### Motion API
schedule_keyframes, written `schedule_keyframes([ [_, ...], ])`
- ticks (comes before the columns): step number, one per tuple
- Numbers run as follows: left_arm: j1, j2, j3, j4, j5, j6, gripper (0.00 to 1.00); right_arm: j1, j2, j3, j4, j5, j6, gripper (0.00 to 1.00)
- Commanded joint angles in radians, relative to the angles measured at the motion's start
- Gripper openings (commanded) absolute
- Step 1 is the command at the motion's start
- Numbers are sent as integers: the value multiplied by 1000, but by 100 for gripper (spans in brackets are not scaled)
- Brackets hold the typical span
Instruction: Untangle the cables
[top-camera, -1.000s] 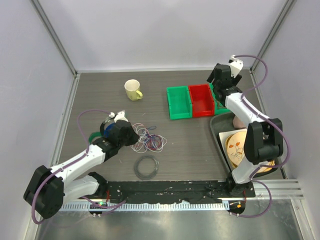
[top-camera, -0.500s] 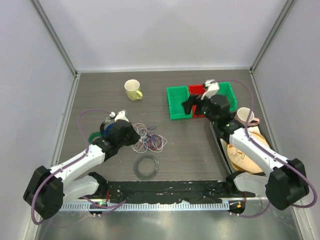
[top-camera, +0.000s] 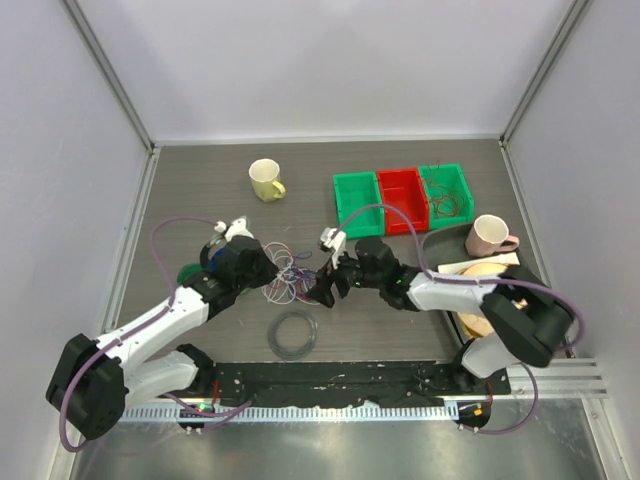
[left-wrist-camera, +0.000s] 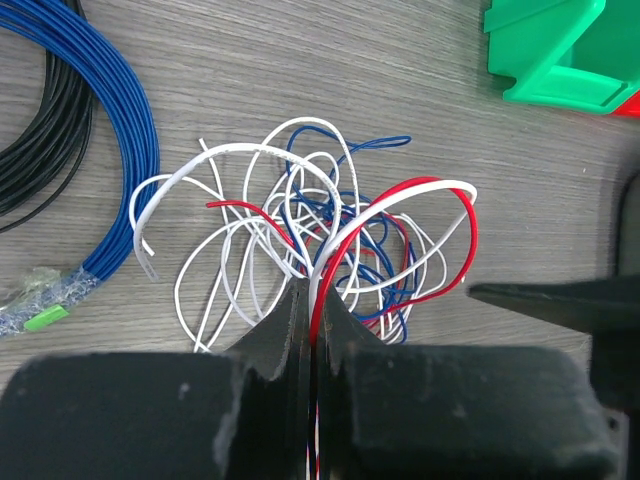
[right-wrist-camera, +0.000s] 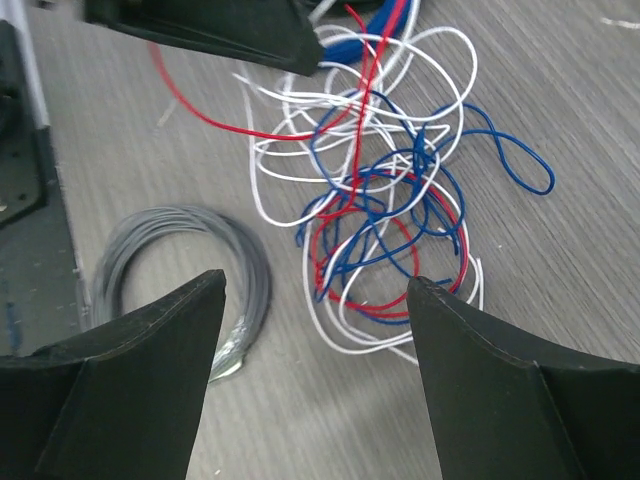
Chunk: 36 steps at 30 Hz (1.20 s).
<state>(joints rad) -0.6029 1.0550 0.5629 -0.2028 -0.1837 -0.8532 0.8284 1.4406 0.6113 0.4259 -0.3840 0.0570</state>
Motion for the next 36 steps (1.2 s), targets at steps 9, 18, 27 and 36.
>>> schedule_keyframes([
  [9, -3, -33, 8, -3, -48, -55, 0, 6, 288, 177, 232, 32, -5, 25],
  [18, 0, -55, 83, -228, -333, -69, 0, 6, -52, 117, -127, 472, 156, 1],
  [27, 158, -79, 152, -441, -531, -158, 0, -57, -436, 76, -468, 1025, 352, 1],
  [36, 313, -179, 149, -481, -533, -147, 0, -78, -746, 36, -575, 1167, 377, 1],
])
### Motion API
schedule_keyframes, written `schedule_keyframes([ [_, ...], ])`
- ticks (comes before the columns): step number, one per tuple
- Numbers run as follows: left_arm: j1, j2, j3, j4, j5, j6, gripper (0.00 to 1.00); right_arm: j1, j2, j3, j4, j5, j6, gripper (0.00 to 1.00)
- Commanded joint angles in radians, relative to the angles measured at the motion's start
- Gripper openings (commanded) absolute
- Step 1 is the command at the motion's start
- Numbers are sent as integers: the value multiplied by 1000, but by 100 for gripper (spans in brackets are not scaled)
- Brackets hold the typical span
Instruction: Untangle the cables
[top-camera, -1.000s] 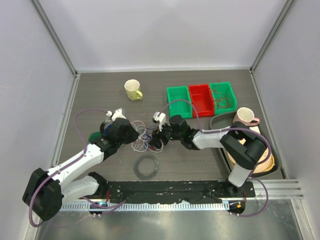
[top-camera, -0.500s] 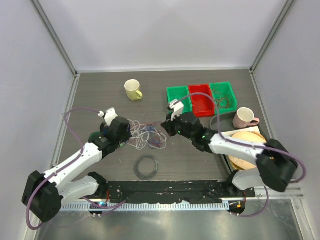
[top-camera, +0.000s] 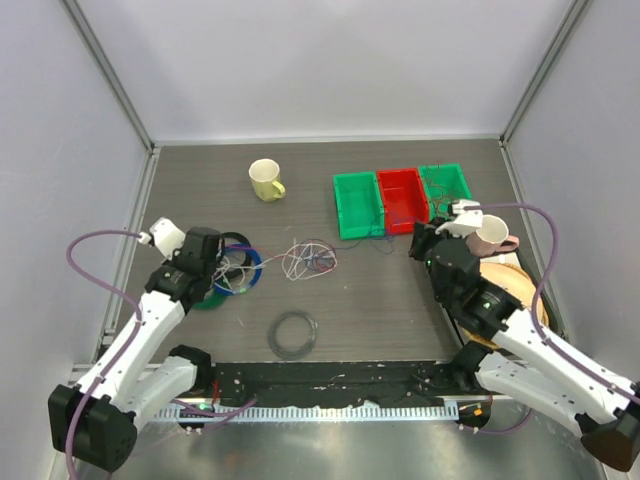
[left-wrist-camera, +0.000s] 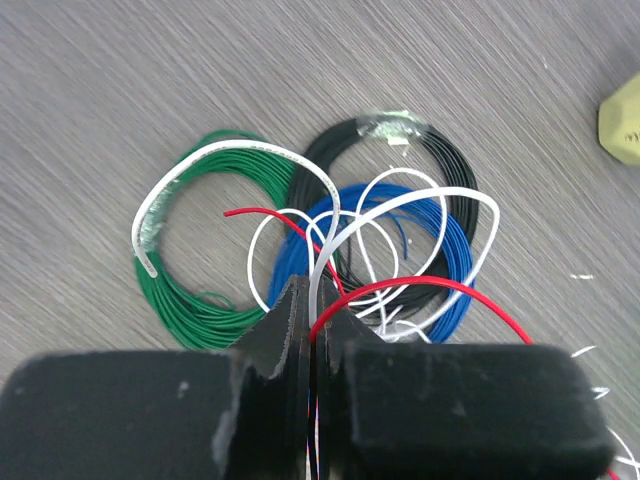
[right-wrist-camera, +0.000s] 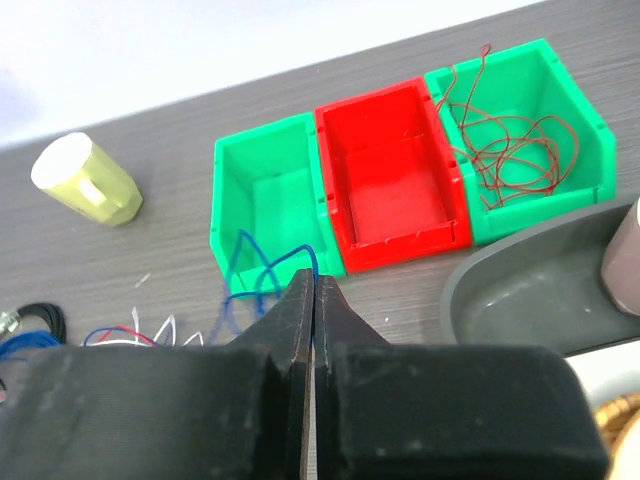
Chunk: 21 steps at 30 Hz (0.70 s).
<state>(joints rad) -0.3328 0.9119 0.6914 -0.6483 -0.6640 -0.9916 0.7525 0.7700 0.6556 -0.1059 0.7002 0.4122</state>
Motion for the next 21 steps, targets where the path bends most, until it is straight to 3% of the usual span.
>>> schedule_keyframes([
  [1, 44, -38, 19, -28, -45, 1, 0, -4, -96, -8, -35, 50, -7, 1],
  [3, 52, -36, 23, -33, -45, 8, 0, -4, -113, -22, 8, -17, -41, 1],
  [5, 60, -33, 31, -69, -69, 8, 0, -4, -138, -21, 2, 22, -46, 1],
  [8, 93, -39, 40, -111, -112, 4, 0, -4, -152, 6, -67, 129, -23, 1],
  [15, 161, -31, 20, -105, -71, -10, 0, -4, -173, 44, -186, 421, 36, 1],
  [17, 170, -34, 7, -76, -11, -1, 0, -4, -173, 38, -181, 417, 7, 1],
  [20, 170, -64, -23, 34, 166, 71, 24, -4, -164, 26, -97, 207, -96, 1],
  [21, 169, -74, -30, 106, 225, 120, 50, -5, -156, 22, -56, 161, -110, 1],
])
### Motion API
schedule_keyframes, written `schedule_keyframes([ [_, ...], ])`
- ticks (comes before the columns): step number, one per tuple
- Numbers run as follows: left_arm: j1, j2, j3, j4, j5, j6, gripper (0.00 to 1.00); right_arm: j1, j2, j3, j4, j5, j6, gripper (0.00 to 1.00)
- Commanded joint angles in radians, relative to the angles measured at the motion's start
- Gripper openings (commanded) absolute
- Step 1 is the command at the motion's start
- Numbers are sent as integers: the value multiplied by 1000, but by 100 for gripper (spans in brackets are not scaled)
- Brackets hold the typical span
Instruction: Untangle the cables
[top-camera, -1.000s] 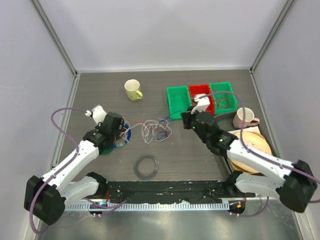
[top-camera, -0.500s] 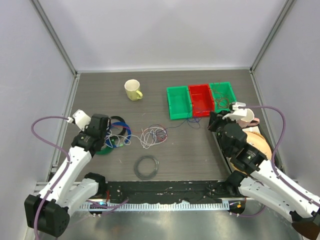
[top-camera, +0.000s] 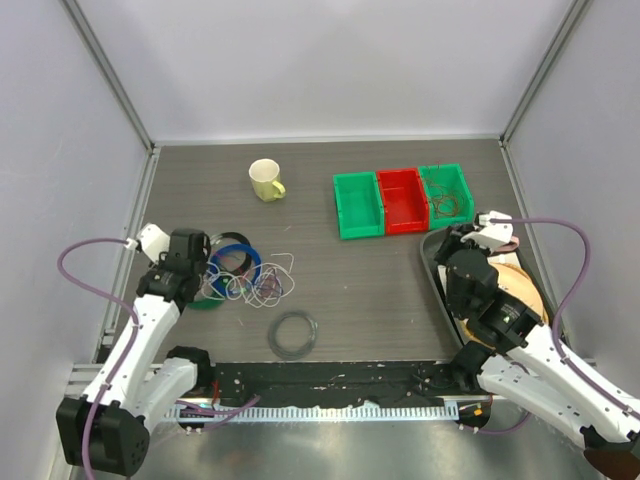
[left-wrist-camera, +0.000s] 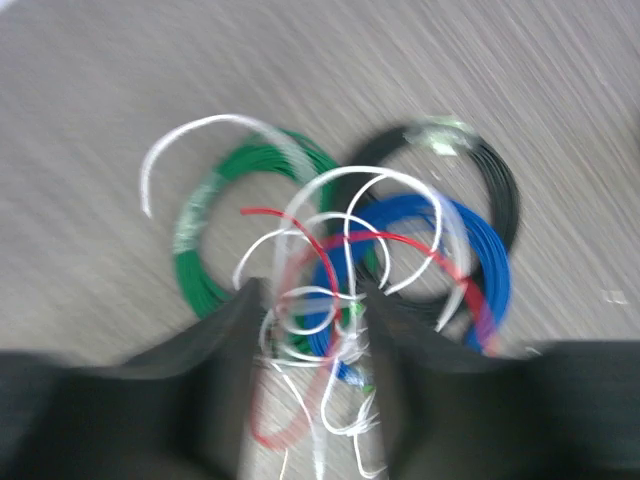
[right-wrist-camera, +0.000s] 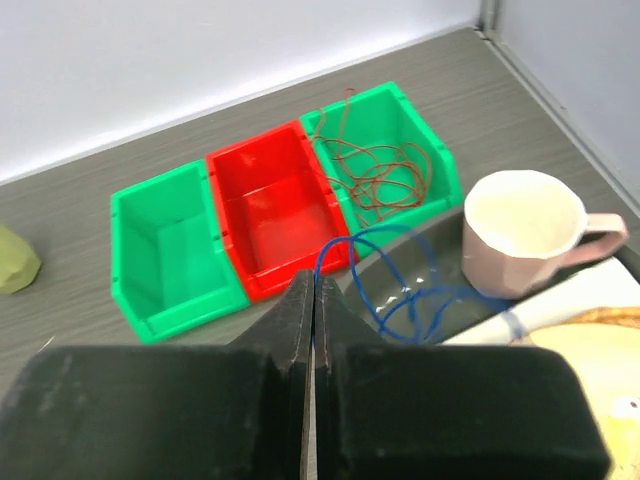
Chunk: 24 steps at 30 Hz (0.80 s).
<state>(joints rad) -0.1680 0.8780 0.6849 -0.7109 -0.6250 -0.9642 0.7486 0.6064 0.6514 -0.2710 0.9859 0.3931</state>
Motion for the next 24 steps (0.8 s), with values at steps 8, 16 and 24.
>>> schedule_keyframes([
  [8, -14, -131, -78, 419, 778, 156, 100, -2, 33, 48, 225, -588, -169, 1],
  [16, -344, 93, 48, 491, 890, 331, 100, 0, 206, 117, 266, -1033, -155, 1],
  [24, -399, 237, 74, 817, 1122, 275, 100, 1, 299, 117, 346, -1231, -129, 1],
])
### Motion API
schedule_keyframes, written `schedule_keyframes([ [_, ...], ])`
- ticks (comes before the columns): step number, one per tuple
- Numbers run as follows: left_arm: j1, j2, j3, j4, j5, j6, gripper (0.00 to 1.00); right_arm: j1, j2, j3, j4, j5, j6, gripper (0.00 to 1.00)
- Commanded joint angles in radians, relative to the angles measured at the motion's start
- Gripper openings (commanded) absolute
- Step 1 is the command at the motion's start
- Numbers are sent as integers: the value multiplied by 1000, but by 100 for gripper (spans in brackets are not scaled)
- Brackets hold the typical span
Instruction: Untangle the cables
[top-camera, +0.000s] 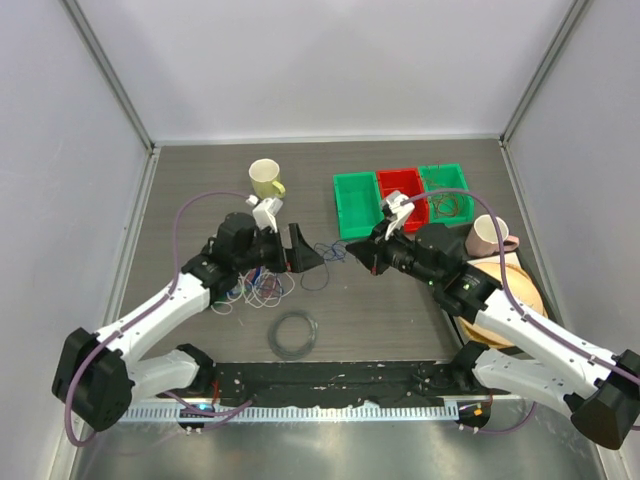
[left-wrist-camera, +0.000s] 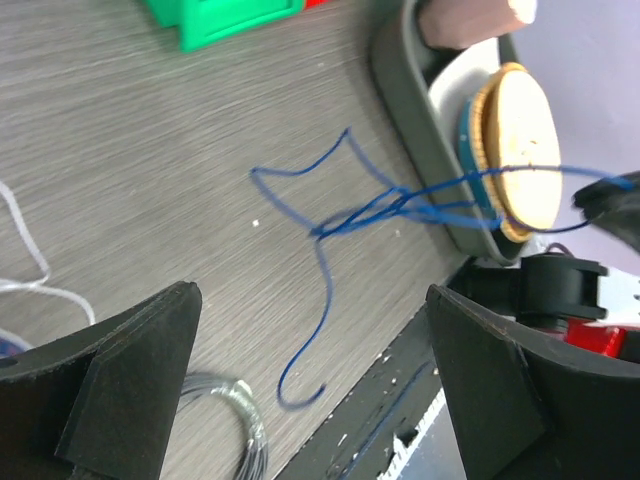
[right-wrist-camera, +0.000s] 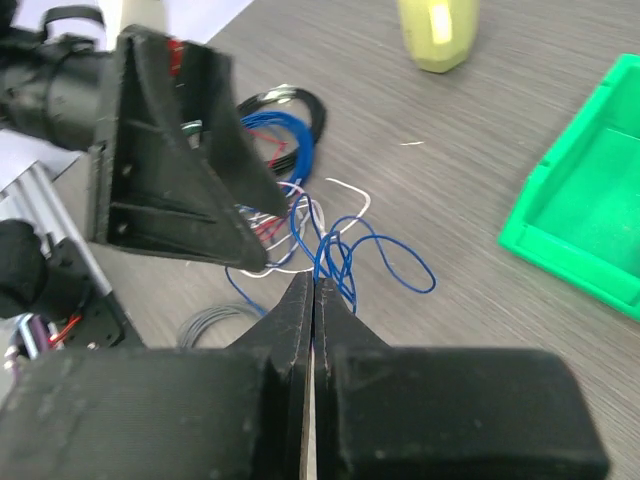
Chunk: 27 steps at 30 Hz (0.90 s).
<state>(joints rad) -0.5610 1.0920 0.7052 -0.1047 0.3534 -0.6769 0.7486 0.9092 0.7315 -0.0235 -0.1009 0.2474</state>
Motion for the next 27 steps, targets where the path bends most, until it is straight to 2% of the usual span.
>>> schedule_keyframes([
  [1, -10, 28, 54, 229, 154, -9, 100, 1, -1, 37, 103, -170, 19, 1],
  [3, -13, 26, 54, 260, 185, 29, 100, 1, 3, 37, 114, -190, 27, 1],
  [7, -14, 14, 34, 269, 225, 277, 100, 1, 2, 37, 138, -247, 41, 1],
  [10, -13, 20, 36, 257, 217, 394, 100, 1, 0, 48, 139, -279, 53, 1],
  [14, -13, 65, 88, 203, 271, 457, 100, 1, -10, 49, 142, -303, 66, 1],
  [16, -13, 89, 109, 207, 311, 458, 94, 1, -16, 52, 140, -301, 69, 1],
  [19, -14, 95, 96, 255, 346, 429, 69, 1, -23, 52, 132, -274, 75, 1],
  [20, -14, 92, 90, 278, 345, 419, 50, 1, -26, 54, 129, -266, 78, 1],
  [22, -14, 74, 65, 289, 302, 393, 33, 1, -32, 58, 111, -182, 85, 1],
  [23, -14, 63, 56, 286, 271, 383, 17, 1, -42, 66, 77, -136, 92, 1],
  [24, -14, 52, 45, 281, 187, 355, 14, 1, -46, 69, 54, -61, 98, 1],
  [27, -14, -9, 4, 234, 38, 318, 7, 1, -55, 88, -61, 315, 122, 1],
])
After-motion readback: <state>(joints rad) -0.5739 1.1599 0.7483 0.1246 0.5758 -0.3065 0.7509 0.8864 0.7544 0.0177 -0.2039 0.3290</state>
